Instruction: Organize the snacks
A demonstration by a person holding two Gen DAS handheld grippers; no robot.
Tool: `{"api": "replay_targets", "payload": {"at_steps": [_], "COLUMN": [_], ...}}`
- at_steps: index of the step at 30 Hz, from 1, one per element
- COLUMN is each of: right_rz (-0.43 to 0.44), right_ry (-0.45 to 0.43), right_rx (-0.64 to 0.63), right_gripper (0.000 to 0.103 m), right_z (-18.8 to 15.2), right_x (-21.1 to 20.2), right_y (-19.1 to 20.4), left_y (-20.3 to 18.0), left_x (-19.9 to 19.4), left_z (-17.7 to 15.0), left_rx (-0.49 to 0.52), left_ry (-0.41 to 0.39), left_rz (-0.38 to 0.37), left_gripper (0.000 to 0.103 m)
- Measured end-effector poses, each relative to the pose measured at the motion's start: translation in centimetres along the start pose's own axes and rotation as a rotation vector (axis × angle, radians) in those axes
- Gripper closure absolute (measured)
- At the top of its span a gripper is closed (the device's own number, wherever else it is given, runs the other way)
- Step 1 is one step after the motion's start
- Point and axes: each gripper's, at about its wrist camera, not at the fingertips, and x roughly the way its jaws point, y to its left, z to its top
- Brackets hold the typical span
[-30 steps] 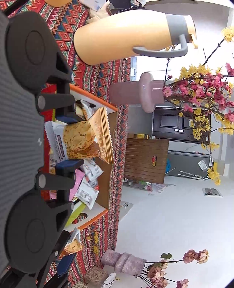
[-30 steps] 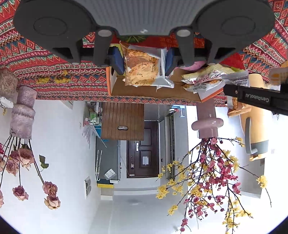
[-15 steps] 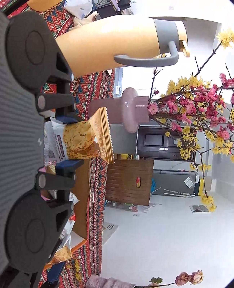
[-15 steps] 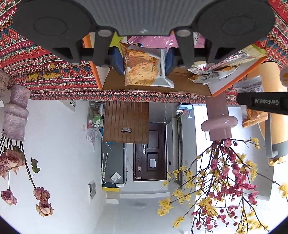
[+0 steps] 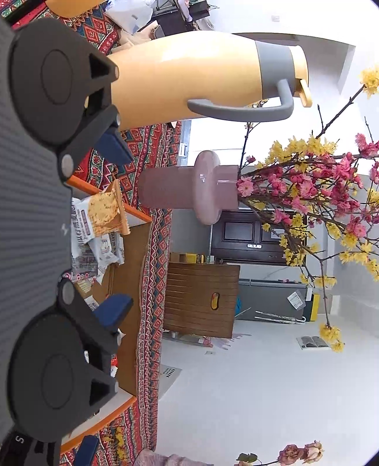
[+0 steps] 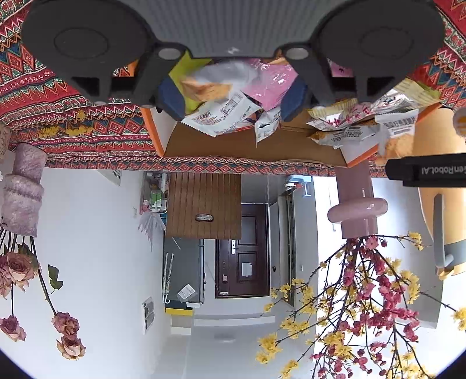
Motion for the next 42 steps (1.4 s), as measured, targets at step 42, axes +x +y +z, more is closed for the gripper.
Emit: {"api": "replay_targets", "payload": {"at_steps": [42], "right_rz": [0.063], "right_ry": [0.161], "right_rx": [0.038], "right_gripper": [0.000], "right_z": [-7.1], "right_x": [-15.0], "right_y": [-0.9], "left_y": [5.3], "left_x": [-13.0], "left_z": [-8.9], "left_rx": [0.052], "left_ry": [0.255], "left_rz": [-0.108], "left_gripper": [0.000]}}
